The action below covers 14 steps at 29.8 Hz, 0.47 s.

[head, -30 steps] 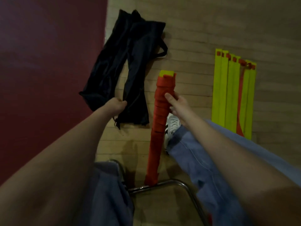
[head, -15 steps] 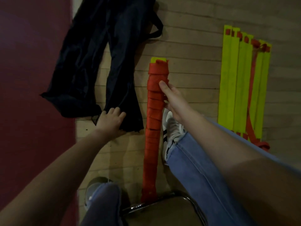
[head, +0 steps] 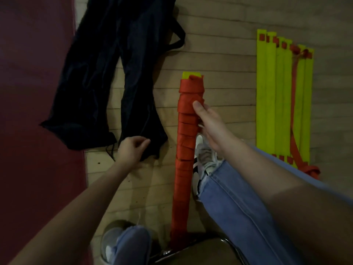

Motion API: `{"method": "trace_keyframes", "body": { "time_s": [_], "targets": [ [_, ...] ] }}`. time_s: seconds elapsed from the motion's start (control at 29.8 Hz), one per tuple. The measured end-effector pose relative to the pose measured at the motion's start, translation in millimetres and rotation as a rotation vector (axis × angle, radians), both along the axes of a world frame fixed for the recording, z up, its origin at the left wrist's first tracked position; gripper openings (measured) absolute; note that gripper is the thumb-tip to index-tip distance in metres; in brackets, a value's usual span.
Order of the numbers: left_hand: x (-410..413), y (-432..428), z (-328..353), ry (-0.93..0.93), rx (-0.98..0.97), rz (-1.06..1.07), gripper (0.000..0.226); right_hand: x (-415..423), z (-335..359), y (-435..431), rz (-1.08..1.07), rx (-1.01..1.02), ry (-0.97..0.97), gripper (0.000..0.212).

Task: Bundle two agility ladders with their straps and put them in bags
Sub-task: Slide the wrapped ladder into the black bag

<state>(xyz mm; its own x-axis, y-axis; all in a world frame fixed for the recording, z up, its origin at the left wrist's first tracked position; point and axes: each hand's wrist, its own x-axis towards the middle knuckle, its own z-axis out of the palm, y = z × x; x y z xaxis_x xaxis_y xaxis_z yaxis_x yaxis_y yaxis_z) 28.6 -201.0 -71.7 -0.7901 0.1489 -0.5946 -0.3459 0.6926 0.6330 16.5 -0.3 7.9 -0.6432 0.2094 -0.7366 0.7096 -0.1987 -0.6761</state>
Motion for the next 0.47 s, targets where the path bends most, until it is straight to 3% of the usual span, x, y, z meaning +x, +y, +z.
{"method": "trace_keyframes", "body": {
  "time_s": [0.07,0.34,0.47],
  "targets": [
    [-11,4,29,-0.107,0.176,0.25,0.027,6,14,-5,-0.04,0.003,0.021,0.019],
    [-72,8,163,-0.279,0.552,0.523,0.024,13,98,-43,0.099,-0.052,0.189,0.006],
    [-76,7,235,-0.281,0.678,0.557,0.028,12,149,-53,0.168,-0.013,0.233,0.025]
  ]
}}
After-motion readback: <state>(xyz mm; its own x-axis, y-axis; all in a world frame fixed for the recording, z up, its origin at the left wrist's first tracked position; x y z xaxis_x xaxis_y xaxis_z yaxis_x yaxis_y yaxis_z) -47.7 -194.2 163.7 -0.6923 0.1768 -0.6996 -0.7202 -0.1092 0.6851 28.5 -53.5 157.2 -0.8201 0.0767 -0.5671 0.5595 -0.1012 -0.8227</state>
